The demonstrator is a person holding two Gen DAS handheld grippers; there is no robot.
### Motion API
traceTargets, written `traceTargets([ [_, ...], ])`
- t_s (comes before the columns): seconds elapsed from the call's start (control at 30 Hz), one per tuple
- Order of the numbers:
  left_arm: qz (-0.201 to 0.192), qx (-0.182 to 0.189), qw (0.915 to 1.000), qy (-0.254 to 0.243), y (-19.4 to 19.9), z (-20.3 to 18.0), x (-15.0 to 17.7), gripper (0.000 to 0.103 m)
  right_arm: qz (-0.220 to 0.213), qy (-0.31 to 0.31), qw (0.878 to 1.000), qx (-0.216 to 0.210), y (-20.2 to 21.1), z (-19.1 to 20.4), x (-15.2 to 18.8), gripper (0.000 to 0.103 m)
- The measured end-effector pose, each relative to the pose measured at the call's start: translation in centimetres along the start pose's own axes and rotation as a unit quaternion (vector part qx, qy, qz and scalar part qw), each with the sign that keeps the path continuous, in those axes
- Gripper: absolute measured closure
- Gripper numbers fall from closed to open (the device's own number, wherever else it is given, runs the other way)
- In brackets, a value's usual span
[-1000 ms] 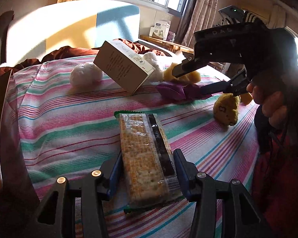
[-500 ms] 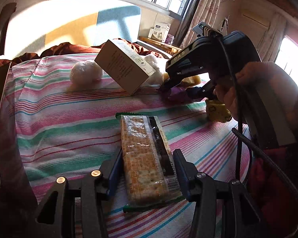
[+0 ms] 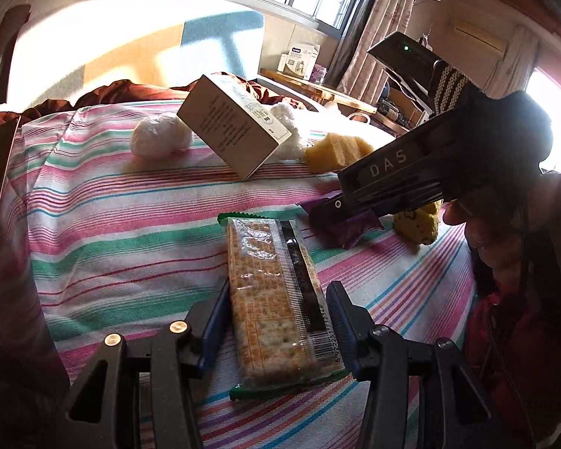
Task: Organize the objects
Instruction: 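Lift the cracker packet with the left tool while the right tool grasps a purple packet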
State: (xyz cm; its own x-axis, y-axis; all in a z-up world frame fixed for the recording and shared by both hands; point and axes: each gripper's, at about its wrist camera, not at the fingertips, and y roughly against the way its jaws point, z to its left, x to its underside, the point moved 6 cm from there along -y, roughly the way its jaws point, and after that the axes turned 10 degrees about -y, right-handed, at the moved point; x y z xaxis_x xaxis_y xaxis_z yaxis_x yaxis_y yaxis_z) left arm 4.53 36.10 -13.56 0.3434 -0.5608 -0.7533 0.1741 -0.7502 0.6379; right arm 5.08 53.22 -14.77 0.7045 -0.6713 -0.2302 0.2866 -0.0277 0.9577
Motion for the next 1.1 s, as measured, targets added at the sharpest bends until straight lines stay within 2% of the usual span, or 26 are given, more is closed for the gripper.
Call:
traceTargets([
  [0.6, 0.019, -0.011, 0.9993, -0.030, -0.5, -0.4, -0.3, 0.040, -0.007, 0.025, 0.999, 0.023, 0.1, 1.1, -0.3, 0.062],
  [0.67, 0.035, -0.007, 0.9986, -0.039, -0.8, -0.8, -0.6, 0.033, -0.006, 0.022, 1.000, 0.019, 0.1, 0.9, -0.4, 0.062],
  [0.77, 0.055, -0.007, 0.9978, -0.037, -1.3, -0.9, -1.1, 0.027, -0.005, 0.017, 1.000, 0.015, 0.1, 0.4, -0.8, 0.062],
  [0.9, 0.069, -0.011, 0.9972, -0.025, -1.6, -0.6, -1.6, 0.029, -0.005, 0.019, 1.000, 0.016, 0.2, 0.3, -1.0, 0.062],
  [0.93, 0.073, -0.018, 0.9968, -0.027, -1.7, -0.5, -1.7, 0.033, -0.006, 0.021, 1.000, 0.018, 0.2, 0.3, -1.0, 0.062],
  [0.97, 0.077, -0.030, 0.9961, -0.032, -1.7, -0.4, -1.8, 0.042, -0.006, 0.022, 1.000, 0.019, 0.2, 0.3, -1.1, 0.062],
  [1.03, 0.082, -0.046, 0.9947, -0.041, -1.9, -0.2, -1.9, 0.050, -0.007, 0.023, 1.000, 0.020, -0.1, 0.7, -0.9, 0.062],
  [1.1, 0.085, -0.054, 0.9933, -0.056, -2.0, -0.3, -1.9, 0.050, -0.007, 0.024, 0.999, 0.021, 0.0, 0.7, -0.9, 0.062],
])
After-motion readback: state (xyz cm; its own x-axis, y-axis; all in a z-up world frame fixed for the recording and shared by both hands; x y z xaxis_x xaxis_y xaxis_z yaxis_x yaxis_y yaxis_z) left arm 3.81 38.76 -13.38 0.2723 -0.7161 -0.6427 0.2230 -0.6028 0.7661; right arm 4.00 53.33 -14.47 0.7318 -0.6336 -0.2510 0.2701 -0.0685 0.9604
